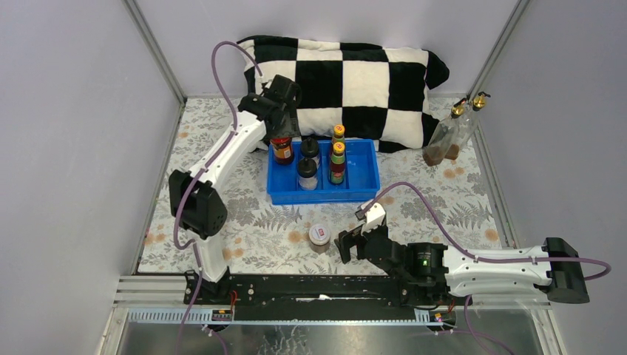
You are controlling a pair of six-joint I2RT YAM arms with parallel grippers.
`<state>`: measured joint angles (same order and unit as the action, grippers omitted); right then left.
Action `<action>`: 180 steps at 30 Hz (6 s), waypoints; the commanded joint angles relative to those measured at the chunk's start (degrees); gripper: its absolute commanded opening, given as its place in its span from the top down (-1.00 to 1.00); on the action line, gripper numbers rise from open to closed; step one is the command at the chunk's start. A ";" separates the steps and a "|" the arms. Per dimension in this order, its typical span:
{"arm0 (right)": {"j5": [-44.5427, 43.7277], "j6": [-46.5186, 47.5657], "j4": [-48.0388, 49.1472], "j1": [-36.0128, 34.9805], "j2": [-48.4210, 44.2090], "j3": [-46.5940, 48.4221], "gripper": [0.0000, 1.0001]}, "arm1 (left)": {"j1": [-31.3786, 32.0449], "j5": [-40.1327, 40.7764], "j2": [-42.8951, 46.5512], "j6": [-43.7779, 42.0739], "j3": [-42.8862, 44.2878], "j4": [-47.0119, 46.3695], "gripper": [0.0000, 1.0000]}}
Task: Organize the condiment bottles
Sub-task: Place the bottle in the storage box, then pick up the bottle from the center of the board.
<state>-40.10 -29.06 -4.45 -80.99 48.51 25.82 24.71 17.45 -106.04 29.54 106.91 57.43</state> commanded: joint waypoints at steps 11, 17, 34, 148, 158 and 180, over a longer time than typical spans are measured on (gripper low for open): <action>-3.72 -1.09 -0.39 -0.13 -1.39 -0.63 -0.99 | -1.43 -1.60 -4.02 -2.11 4.21 -8.07 -0.36; -3.63 -1.00 -0.17 -0.13 -0.71 -0.53 -0.99 | -2.50 -2.16 -5.07 -2.29 1.89 -9.94 -0.36; -3.14 -1.80 0.68 -0.12 -0.96 -1.92 -0.99 | -2.91 -2.84 -6.75 -1.81 -5.29 -15.24 -0.36; 8.86 3.13 6.48 6.02 29.56 16.41 -0.39 | -3.26 -20.45 58.59 -0.99 -49.71 -19.53 -0.98; 10.73 3.15 5.49 6.02 29.38 16.44 -0.33 | -3.26 -19.99 60.13 -0.49 -50.14 -19.35 -0.97; 11.47 3.02 4.80 5.98 30.48 18.32 -0.15 | -3.26 -19.99 61.87 -0.88 -48.73 -18.02 -0.97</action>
<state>-29.78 -25.71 0.27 -75.13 80.20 42.48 21.65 -2.59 -44.91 28.77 56.88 39.09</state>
